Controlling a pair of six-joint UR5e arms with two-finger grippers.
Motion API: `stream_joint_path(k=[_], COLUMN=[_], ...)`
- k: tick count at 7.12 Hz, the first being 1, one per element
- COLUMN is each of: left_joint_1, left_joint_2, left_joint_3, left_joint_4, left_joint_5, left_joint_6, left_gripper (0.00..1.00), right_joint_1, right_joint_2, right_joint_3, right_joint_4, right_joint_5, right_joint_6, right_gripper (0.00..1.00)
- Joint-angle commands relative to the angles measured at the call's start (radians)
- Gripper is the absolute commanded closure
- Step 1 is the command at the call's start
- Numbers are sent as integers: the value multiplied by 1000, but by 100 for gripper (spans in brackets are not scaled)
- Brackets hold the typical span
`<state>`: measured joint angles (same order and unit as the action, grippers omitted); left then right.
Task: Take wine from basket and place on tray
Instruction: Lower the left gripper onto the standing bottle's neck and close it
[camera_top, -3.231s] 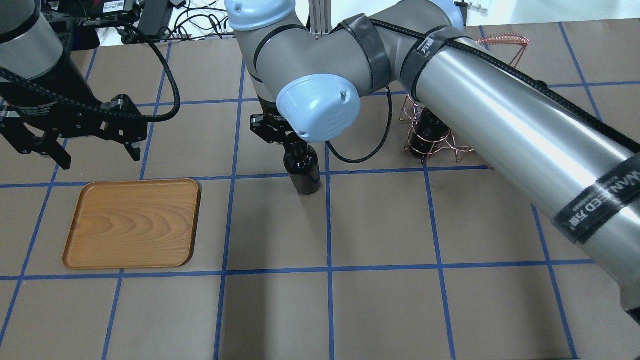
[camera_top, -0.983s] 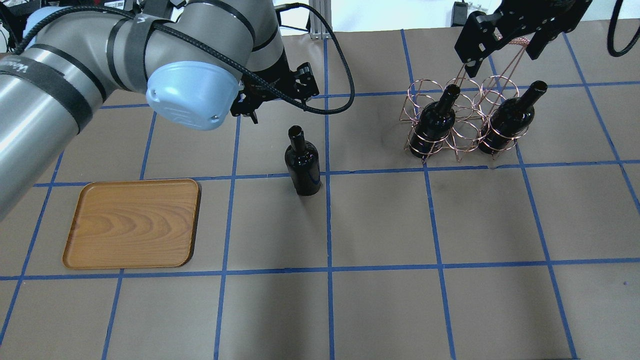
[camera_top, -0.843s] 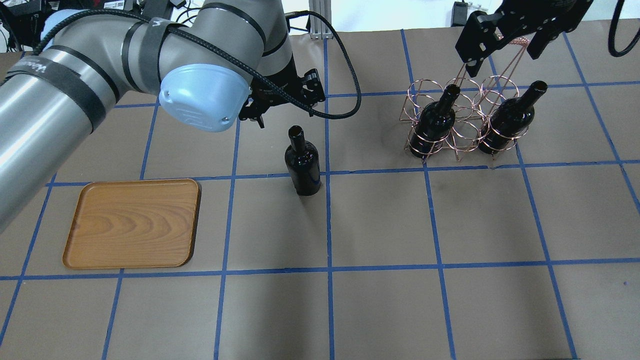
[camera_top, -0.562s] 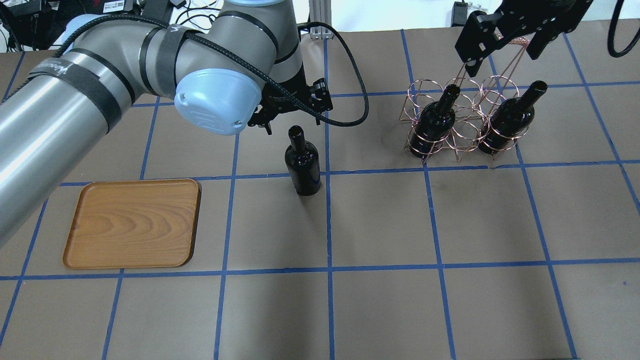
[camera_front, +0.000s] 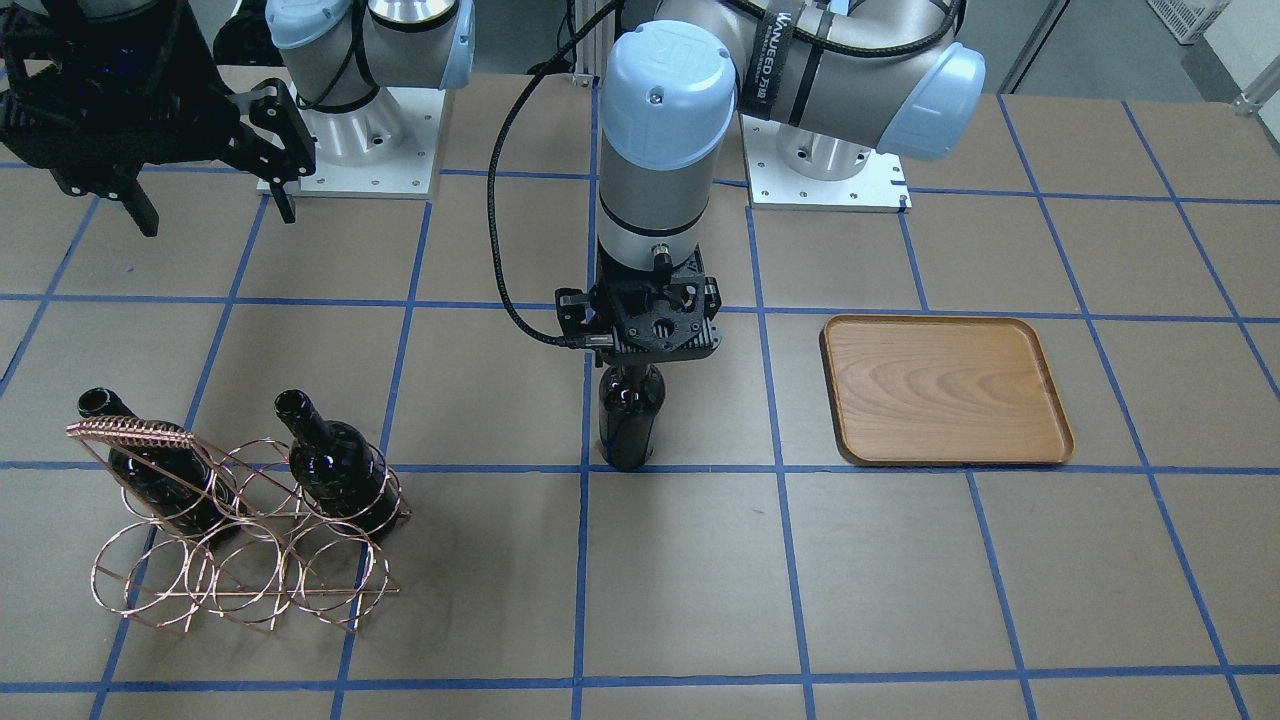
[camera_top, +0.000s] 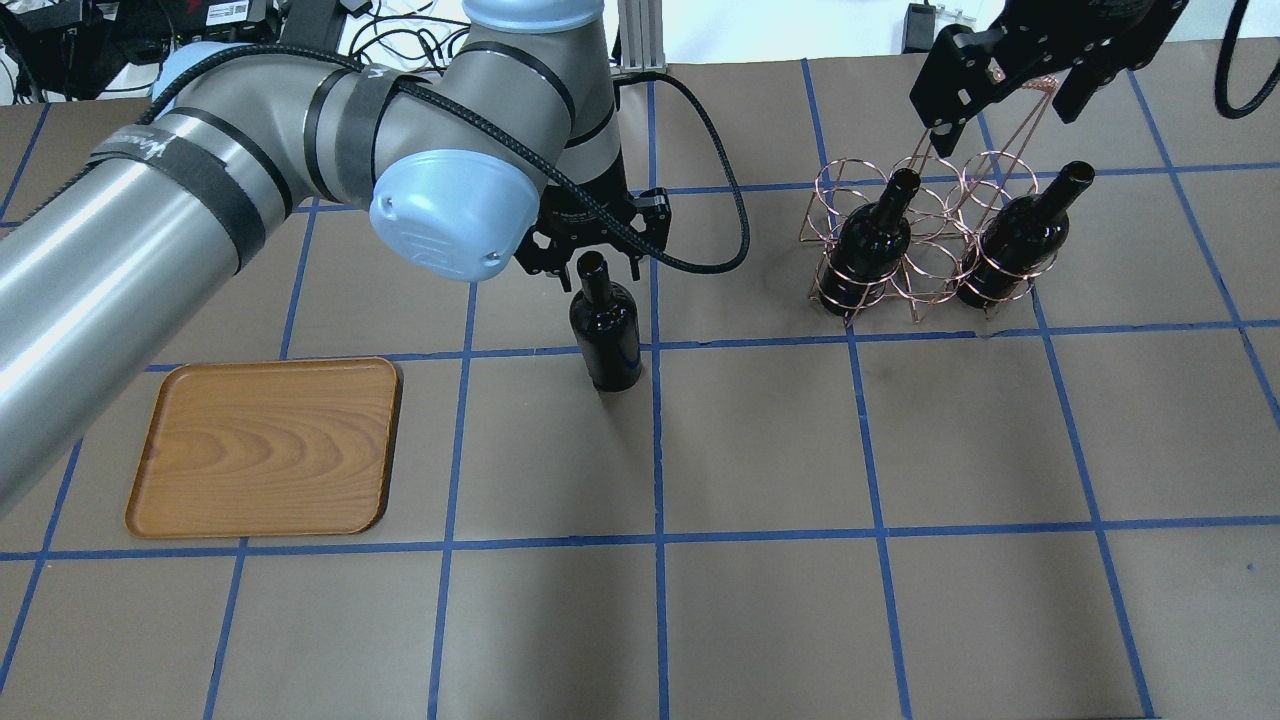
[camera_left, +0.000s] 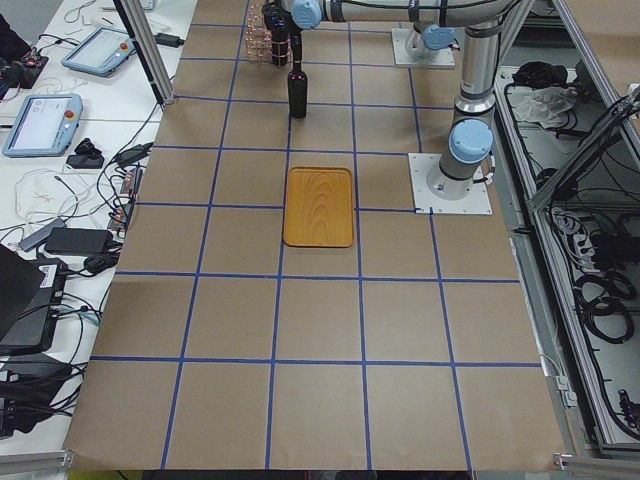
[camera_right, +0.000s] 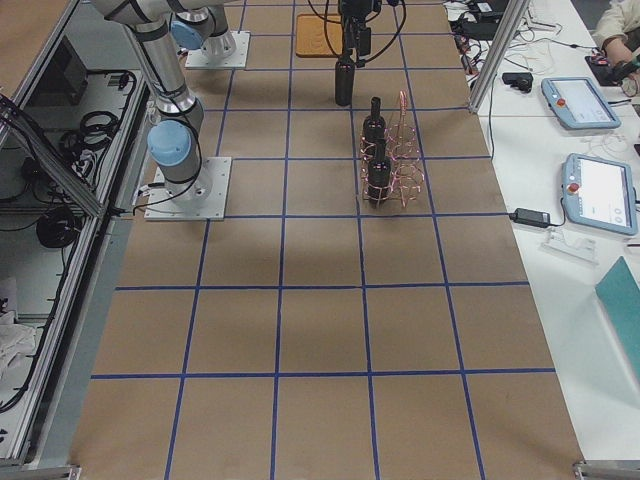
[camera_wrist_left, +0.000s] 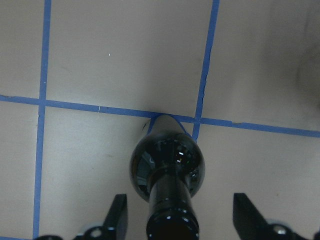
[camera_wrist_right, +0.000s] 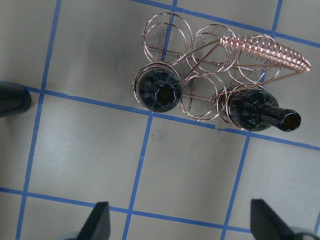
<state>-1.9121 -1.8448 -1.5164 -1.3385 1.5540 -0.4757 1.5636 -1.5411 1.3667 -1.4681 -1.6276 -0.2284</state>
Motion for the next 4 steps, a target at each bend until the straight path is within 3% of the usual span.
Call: stream_joint_path(k=[1, 2, 4], left_joint_1=[-1, -1, 8], left_joint_2=[9, 21, 59], left_joint_3=[1, 1, 2], left_joint_4=[-14, -31, -108], left_joint_5=[0, 3, 8], left_joint_6=[0, 6, 83], left_gripper=[90, 100, 100], right_joint_1=[4, 7, 6], right_joint_2=[-7, -10, -1], right_joint_3=[0, 0, -9], right_joint_4=[5, 6, 8], right_joint_5=[3, 3, 3], right_joint_6=[58, 87, 89], right_gripper=[1, 1, 0])
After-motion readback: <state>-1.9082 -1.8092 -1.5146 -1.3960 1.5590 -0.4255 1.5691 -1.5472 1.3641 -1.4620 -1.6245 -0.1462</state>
